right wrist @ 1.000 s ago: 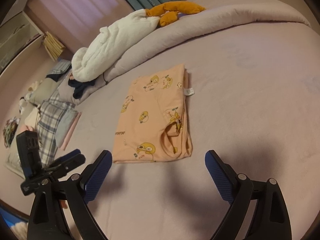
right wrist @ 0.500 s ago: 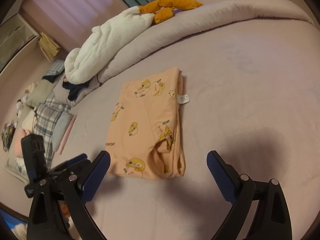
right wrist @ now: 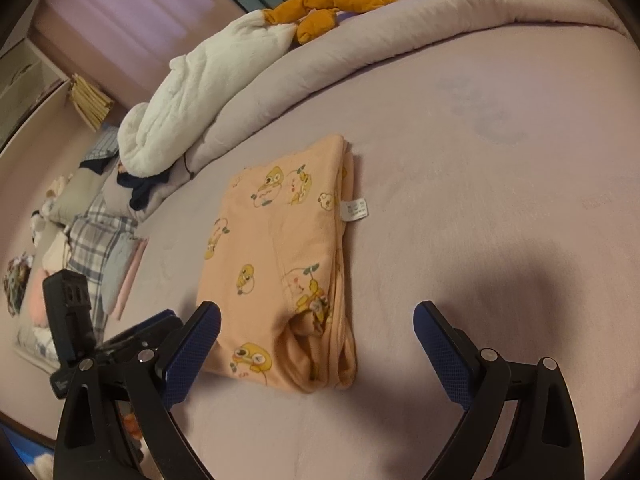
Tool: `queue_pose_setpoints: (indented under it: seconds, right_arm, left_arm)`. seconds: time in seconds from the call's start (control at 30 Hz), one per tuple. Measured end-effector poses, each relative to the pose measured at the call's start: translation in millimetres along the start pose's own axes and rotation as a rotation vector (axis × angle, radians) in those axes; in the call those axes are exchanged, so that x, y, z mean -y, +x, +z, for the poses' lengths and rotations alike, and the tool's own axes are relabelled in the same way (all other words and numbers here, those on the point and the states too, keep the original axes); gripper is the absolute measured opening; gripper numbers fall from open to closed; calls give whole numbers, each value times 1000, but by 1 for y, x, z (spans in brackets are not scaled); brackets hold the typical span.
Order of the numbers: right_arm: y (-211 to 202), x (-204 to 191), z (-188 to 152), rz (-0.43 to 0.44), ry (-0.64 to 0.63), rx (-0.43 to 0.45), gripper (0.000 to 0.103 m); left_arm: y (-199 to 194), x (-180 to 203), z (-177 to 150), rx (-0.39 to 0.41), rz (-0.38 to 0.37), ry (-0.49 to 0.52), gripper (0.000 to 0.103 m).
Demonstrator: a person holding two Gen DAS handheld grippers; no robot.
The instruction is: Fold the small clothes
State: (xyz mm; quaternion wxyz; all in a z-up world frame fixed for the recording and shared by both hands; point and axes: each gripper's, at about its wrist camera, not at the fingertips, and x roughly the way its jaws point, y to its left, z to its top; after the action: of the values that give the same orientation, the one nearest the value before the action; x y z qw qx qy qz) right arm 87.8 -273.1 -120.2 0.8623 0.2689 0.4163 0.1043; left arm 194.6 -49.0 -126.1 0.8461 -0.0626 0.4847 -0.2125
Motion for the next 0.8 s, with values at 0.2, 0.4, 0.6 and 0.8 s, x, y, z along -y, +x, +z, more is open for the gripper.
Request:
queue_pose_setpoints:
  seconds: [0.2,0.4,0.6,0.8]
  right_arm:
    - [7,0,8,12,1,6,96]
    - [12,1,9,15,1,5,96]
    - [19,2,12,18,2,-3,96]
    - [26,0,14,20,-6,-16,96]
  left_arm:
    - [10,0,4,-14,-2,7,102]
    - [18,3,6,-23,3,29,102]
    - [25,6,9,-29,3,42,102]
    - [31,7,11,-34,8,56,102]
